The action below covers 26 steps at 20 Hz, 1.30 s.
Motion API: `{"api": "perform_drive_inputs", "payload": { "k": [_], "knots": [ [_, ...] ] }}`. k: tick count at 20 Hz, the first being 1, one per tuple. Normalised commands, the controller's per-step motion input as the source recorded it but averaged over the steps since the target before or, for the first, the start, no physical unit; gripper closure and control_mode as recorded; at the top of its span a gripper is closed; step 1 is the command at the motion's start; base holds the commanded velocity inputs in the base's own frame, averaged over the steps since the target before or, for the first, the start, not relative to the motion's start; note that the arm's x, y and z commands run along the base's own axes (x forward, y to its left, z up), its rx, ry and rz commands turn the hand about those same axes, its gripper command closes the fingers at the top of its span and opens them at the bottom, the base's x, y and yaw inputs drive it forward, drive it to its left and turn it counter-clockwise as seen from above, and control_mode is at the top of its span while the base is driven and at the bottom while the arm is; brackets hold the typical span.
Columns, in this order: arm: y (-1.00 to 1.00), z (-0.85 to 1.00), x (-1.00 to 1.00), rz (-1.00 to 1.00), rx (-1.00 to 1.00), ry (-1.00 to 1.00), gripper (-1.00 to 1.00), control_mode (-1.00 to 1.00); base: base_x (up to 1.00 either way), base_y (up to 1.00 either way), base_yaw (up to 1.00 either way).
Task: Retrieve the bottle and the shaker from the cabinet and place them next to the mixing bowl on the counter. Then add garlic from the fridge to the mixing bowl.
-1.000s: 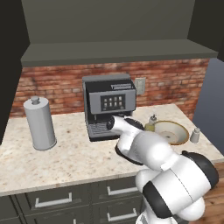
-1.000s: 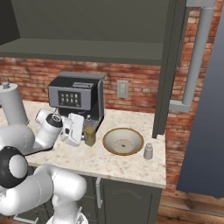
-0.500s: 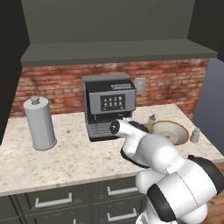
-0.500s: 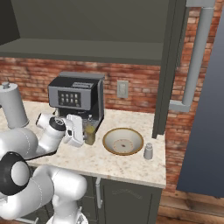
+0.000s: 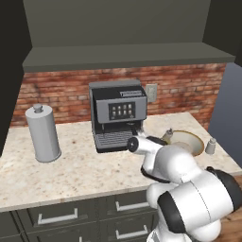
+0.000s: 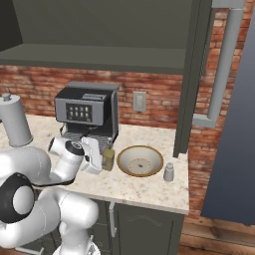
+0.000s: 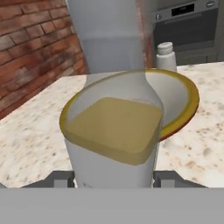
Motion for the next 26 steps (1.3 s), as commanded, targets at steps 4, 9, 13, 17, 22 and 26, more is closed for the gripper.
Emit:
{"api": "perform_drive_inputs", "payload": {
  "k": [4,9,13,17,22,26],
  "knots": [
    [0.00,-0.31,0.02,0.00,-0.03,0.00,1.00,-1.00,0.00,0.00,0.00],
    [0.00,-0.15,0.00,0.00,-0.09,0.00,1.00,-1.00,0.00,0.00,0.00],
    [0.00,-0.09,0.00,0.00,-0.10,-0.01,1.00,-1.00,0.00,0.00,0.00],
    [0.00,-0.28,0.00,0.00,-0.01,-0.05,1.00,-1.00,0.00,0.00,0.00],
    [0.00,-0.24,0.00,0.00,0.00,-0.06,1.00,-1.00,0.00,0.00,0.00],
    [0.00,-0.17,0.00,0.00,0.00,-0.08,1.00,-1.00,0.00,0.00,0.00]
  ]
}}
